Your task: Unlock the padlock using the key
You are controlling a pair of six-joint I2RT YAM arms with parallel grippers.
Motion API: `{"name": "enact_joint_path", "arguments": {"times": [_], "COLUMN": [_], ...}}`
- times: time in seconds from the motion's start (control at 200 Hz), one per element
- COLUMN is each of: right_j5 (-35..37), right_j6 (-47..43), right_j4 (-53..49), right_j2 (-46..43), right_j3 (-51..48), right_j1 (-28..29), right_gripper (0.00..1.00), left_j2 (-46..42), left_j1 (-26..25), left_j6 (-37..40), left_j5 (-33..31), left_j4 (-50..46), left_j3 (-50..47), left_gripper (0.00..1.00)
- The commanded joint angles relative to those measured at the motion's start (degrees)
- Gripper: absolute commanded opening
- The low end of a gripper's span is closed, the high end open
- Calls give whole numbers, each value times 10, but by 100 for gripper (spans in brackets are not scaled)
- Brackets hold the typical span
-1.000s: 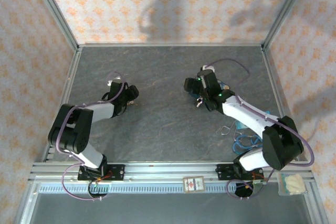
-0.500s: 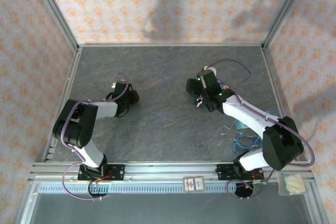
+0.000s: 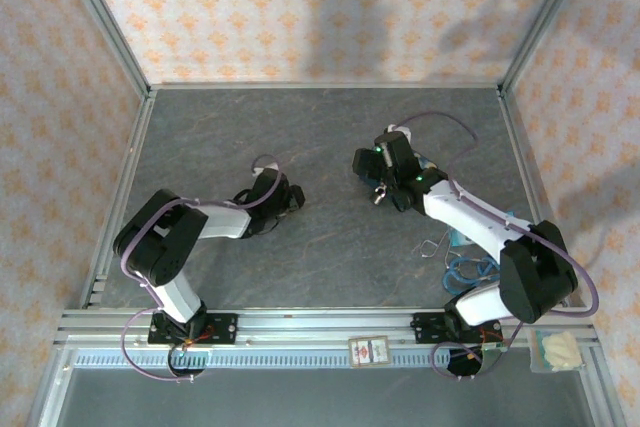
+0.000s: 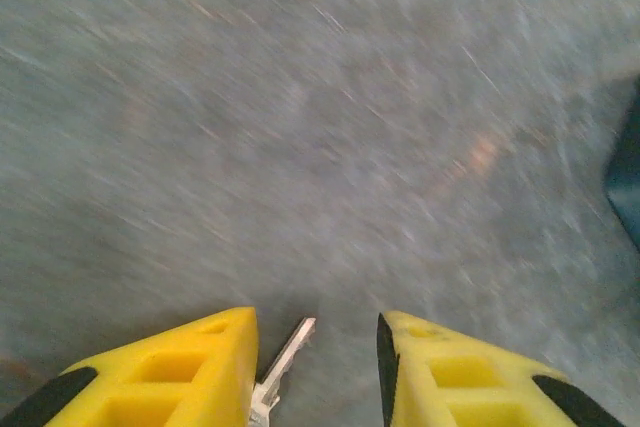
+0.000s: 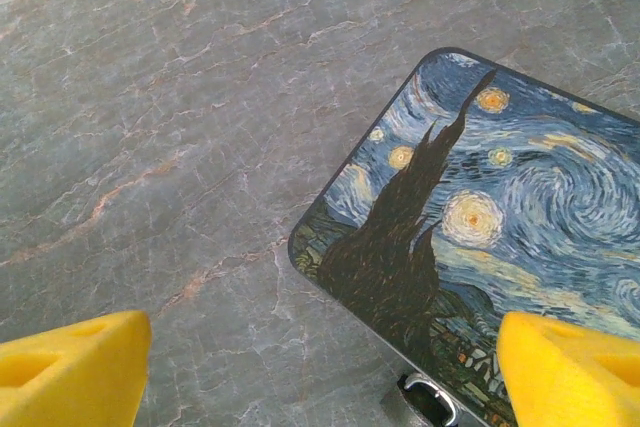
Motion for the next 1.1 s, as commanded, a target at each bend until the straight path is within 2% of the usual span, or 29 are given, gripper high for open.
{"name": "enact_joint_path", "arguments": {"times": [0.0, 0.11, 0.19, 0.315, 0.425, 0.561, 0.736, 0.821, 0.921, 1.096], "right_j5": [-18, -92, -154, -168, -179, -164, -87, -75, -58, -41], "right_j6": [9, 6, 1, -11, -23, 9, 88, 105, 75, -44], "right_j4": [10, 26, 42, 33, 6, -41, -85, -84, -84, -50], "right_j2": [6, 18, 37, 87, 150, 224, 265, 281, 307, 322], "right_j3": [16, 19, 28, 66, 116, 169, 187, 183, 205, 242], "right_j1": [1, 2, 10, 54, 100, 150, 200, 217, 231, 234], "right_gripper": [89, 89, 89, 85, 76, 67, 65, 64, 64, 64], "left_j2": [-1, -60, -115, -199, -246, -268, -262, -253, -240, -228], "left_j1": [-14, 5, 55, 138, 177, 214, 227, 227, 229, 228], "left_j6": [-41, -35, -25, -3, 23, 17, -11, -21, -32, -36], "left_j5": [18, -23, -35, -47, -88, -88, -62, -56, -43, -27], "left_j4": [13, -2, -8, -10, -21, -5, 34, 52, 69, 77], "left_j3": [-11, -20, -29, -41, -42, -58, -91, -105, -112, -112], "left_gripper": [36, 47, 53, 61, 67, 68, 68, 68, 68, 69]}}
